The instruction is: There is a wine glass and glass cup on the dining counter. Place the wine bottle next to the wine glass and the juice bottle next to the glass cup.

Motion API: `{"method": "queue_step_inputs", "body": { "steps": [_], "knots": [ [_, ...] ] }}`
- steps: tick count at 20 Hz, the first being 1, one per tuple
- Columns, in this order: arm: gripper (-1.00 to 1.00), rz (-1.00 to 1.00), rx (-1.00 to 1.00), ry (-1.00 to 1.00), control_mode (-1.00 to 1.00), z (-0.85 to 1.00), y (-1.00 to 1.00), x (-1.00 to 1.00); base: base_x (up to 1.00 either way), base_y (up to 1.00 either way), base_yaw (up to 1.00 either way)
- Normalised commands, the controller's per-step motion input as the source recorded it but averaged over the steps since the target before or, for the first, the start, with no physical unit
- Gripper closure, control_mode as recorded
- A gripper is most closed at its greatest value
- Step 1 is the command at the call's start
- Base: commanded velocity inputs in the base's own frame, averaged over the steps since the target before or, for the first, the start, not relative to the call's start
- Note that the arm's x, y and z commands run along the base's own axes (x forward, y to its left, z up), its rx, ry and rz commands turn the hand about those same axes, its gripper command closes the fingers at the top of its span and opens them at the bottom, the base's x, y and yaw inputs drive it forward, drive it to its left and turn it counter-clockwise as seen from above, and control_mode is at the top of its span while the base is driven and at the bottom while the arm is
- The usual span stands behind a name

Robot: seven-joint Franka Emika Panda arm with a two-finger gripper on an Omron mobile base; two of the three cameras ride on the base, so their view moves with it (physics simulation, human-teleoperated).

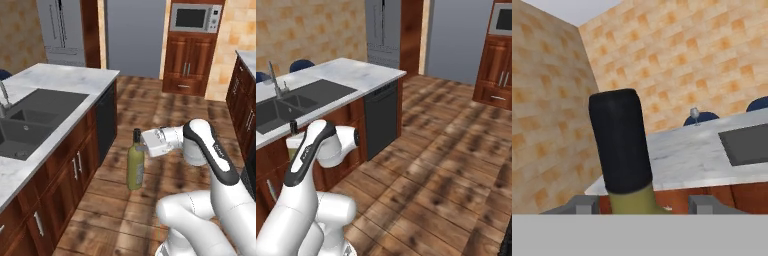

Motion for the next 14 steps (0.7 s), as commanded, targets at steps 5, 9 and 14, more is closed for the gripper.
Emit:
{"method": "queue_step_inputs", "body": {
  "steps": [5, 9, 14],
  "knots": [
    [1.00, 0.00, 0.00, 0.00, 1.00, 0.00, 0.00, 0.00, 0.59, 0.31, 0.04],
    [1.00, 0.00, 0.00, 0.00, 1.00, 0.00, 0.00, 0.00, 0.23, 0.56, 0.25],
    [1.00, 0.00, 0.00, 0.00, 1.00, 0.00, 0.00, 0.00, 0.01, 0.53, 0.52]
  ]
}}
